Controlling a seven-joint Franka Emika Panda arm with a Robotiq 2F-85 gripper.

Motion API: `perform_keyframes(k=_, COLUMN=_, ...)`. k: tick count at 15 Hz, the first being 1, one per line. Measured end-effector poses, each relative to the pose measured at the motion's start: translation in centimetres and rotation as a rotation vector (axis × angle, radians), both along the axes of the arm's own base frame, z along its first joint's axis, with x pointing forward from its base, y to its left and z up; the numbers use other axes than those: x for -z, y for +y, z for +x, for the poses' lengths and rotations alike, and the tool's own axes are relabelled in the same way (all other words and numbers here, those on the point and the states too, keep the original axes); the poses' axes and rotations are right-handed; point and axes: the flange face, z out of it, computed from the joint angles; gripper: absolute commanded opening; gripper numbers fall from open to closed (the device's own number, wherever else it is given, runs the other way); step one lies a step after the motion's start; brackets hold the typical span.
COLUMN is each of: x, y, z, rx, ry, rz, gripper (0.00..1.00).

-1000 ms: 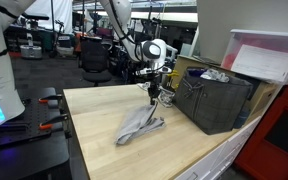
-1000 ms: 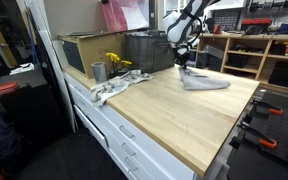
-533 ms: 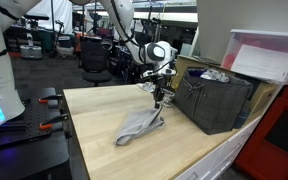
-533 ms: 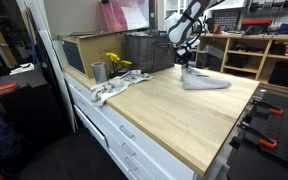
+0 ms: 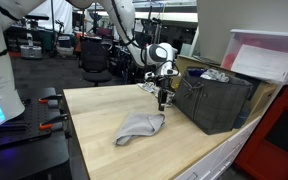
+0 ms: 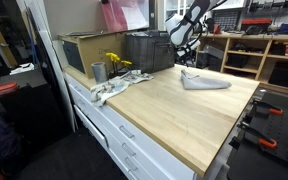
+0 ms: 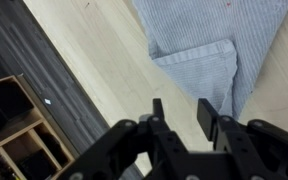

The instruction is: Fold the grey towel three times

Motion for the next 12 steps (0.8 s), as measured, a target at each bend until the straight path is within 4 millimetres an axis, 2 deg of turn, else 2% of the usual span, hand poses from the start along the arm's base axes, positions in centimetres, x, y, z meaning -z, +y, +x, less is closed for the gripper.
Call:
perform_keyframes(k=2, x=-0.3, y=0.2, z=0.1, rx=0.007, ry=-0.007, rz=-0.041, gripper=0.88)
perform_keyframes(k=4, x=-0.4, y=1.0, z=0.4, rx=-0.001, ry=-0.012, rz=-0.068, gripper=1.0)
perform_keyframes(k=8, x=0.2, y=4.2, z=0.6, rx=-0.034, ry=-0.007, rz=-0.031, gripper=1.0)
perform_keyframes(k=12, x=1.5, y=6.9, z=-0.7, rx=-0.023, ry=-0.005, rz=0.087, gripper=1.0)
